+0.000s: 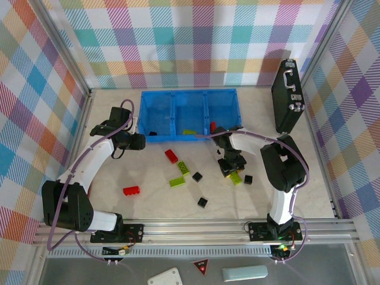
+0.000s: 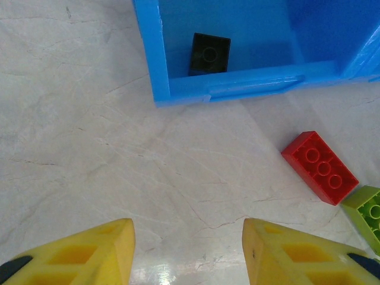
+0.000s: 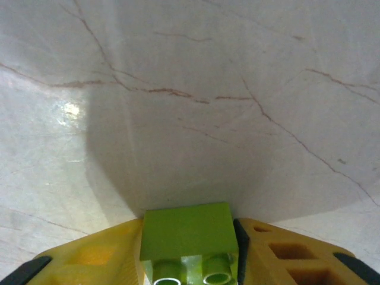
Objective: Sort the legos into containers by color
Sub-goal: Pick up the lego from the center of the table.
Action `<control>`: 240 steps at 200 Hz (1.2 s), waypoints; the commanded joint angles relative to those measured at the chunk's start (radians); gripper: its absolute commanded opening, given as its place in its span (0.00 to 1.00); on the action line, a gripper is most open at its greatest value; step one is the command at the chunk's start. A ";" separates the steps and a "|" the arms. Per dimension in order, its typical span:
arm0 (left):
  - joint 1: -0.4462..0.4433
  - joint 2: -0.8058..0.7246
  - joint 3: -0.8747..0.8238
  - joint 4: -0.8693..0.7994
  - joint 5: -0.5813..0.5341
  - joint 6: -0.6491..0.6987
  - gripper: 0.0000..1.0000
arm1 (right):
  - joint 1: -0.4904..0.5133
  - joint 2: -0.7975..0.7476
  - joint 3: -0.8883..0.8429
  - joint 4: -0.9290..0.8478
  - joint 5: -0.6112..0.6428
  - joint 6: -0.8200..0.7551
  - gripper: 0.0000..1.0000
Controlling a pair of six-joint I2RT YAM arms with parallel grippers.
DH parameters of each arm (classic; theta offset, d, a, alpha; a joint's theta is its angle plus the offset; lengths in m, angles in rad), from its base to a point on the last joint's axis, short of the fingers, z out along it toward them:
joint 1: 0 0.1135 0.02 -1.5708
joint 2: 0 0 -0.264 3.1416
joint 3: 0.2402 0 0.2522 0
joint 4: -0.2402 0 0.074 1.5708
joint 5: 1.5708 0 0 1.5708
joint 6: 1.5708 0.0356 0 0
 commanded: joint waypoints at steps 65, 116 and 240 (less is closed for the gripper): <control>0.010 0.004 0.019 -0.010 0.006 0.012 0.51 | 0.027 -0.024 0.112 -0.052 -0.014 0.012 0.37; 0.012 -0.006 0.018 -0.008 0.009 0.012 0.51 | 0.087 0.038 0.312 -0.119 -0.011 0.016 0.37; 0.012 -0.015 0.013 0.003 0.023 0.008 0.51 | 0.106 0.304 0.880 -0.051 0.039 0.171 0.34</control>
